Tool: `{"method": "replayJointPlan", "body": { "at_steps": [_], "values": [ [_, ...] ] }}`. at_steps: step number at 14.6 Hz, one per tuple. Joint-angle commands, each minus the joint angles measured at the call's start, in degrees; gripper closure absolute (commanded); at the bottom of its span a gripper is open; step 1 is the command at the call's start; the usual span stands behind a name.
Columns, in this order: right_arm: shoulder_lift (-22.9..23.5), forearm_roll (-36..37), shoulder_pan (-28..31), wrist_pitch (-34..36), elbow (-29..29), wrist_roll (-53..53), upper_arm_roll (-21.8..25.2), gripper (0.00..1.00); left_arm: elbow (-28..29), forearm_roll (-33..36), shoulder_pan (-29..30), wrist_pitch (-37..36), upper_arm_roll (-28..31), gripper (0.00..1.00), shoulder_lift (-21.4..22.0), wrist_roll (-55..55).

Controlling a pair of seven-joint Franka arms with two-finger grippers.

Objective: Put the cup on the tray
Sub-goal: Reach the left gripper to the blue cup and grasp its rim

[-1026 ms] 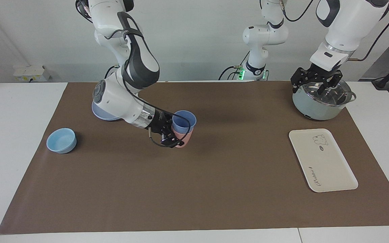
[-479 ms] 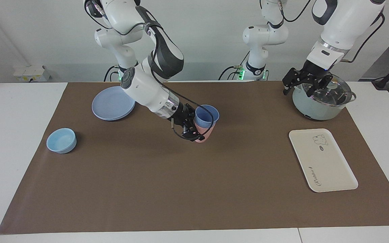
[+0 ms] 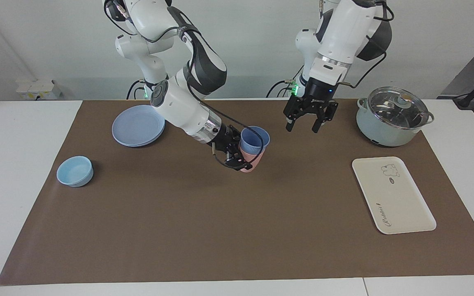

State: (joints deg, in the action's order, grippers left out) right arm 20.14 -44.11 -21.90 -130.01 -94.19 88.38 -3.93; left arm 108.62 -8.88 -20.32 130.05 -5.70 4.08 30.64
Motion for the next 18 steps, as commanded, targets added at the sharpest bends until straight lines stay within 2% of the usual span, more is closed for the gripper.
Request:
{"method": "replayJointPlan", "body": {
  "at_steps": [1,3,6,8,9,10,11,12,15,18],
  "values": [
    [-0.72,-0.97,-0.25,-0.85,-0.29,0.83,0.15,1.00,2.30,-0.53,-3.58,4.58,1.13,0.07,0.41,1.26],
    [-0.72,-0.89,-0.25,-0.85,-0.47,0.65,0.15,1.00,1.86,-0.53,-4.47,8.18,1.13,0.08,-1.09,5.03],
    [-0.80,-0.80,-0.16,-0.85,-0.73,0.39,0.15,1.00,1.59,-0.53,-5.70,9.77,1.13,0.11,-1.70,6.01],
    [-0.80,-0.80,-0.16,-0.85,-0.65,0.39,0.15,1.00,1.33,-0.53,-7.45,12.05,1.13,0.16,-4.07,7.32],
    [-0.80,-0.71,-0.25,-0.85,-0.65,0.30,0.23,1.00,1.33,-0.53,-8.15,13.11,1.22,0.23,-5.04,8.11],
    [-0.80,-0.71,-0.16,-0.85,-0.73,0.30,0.24,1.00,1.33,-0.53,-8.16,13.21,1.22,0.49,-5.31,8.64],
    [-0.80,-0.71,-0.16,-0.85,-0.73,0.30,0.24,1.00,0.98,-0.53,-8.16,13.12,1.22,0.88,-5.40,9.52],
    [-0.80,-0.71,-0.16,-0.85,-0.73,0.30,0.24,1.00,-0.15,-0.53,-7.99,12.51,1.22,1.00,-5.83,9.79],
    [-0.72,-0.62,-0.16,-0.85,-0.65,0.30,0.24,1.00,-2.00,-0.53,-7.29,8.91,1.30,1.00,-6.28,10.84],
    [-0.80,-0.45,-0.16,-0.94,-0.65,0.12,0.24,1.00,-3.50,-0.61,-6.93,8.29,1.39,1.00,-6.10,11.81]
  ]
}}
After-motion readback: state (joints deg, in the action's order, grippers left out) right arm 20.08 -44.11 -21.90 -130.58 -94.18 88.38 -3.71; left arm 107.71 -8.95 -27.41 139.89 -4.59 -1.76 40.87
